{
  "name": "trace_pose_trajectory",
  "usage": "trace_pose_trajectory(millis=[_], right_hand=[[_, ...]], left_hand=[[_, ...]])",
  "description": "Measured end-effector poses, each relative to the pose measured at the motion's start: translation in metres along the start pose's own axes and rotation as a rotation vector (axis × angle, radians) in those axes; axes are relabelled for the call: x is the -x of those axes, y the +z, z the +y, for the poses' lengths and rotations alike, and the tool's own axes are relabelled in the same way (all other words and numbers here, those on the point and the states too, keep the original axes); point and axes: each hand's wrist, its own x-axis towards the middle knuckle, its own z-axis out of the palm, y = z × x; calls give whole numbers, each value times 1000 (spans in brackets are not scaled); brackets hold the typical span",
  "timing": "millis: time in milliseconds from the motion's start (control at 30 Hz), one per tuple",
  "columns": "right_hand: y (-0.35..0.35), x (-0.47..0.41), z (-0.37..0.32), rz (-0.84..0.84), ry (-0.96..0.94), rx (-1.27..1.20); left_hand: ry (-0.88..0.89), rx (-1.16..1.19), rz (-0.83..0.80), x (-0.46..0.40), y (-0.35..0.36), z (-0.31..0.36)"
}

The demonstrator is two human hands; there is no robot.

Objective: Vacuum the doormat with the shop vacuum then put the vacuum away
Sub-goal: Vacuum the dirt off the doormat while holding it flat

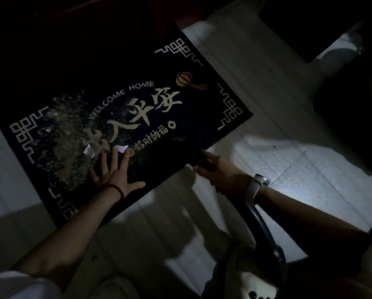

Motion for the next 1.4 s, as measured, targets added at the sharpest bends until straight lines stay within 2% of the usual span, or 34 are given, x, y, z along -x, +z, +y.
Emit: trace_pose_trajectory(millis=[67,100,200,233,300,467,533,567,667,733,767,867,933,1000,1133,1200,1400], right_hand=[[5,-3,-8,-72,-18,30],[-2,-7,-10,-45,-16,-4],[-38,-29,-12,220,44,-86],[-46,-35,-14,250,77,-109],[-43,-41,-22,175,98,-105],[15,-22,-37,-258,10,-129],[19,-15,-39,-336,-5,-134],[12,-18,-41,-299,-9,-141],[-23,-47,-46,-35,-24,-116],[-32,-59,-50,24,3,-150],[-26,-58,-51,-28,13,-178],[20,-30,-54,-335,5,-167],[36,-18,-55,-428,-19,-158],[24,-24,-58,-368,-44,-162],[-27,-60,-64,-46,-41,-114],[-25,-62,-61,-71,-34,-139],[14,-33,-50,-340,-48,-72]], left_hand=[[2,-6,12,0,1,-1],[4,-5,9,0,1,-2],[7,14,-25,-1,-2,-4],[7,17,-37,0,-3,-5],[5,9,-50,-1,-6,-8],[4,23,-61,0,-9,-15],[15,30,-55,-1,-7,-17],[23,29,-43,-1,-6,-18],[28,16,-9,-2,-4,-23],[22,25,-16,-3,-3,-22],[24,22,-13,-3,-2,-22],[37,36,19,-2,1,-24],[46,57,42,-2,3,-25],[45,70,45,-3,2,-26],[40,45,36,-4,1,-26],[29,17,48,-3,0,-25],[-57,10,115,4,3,-23]])
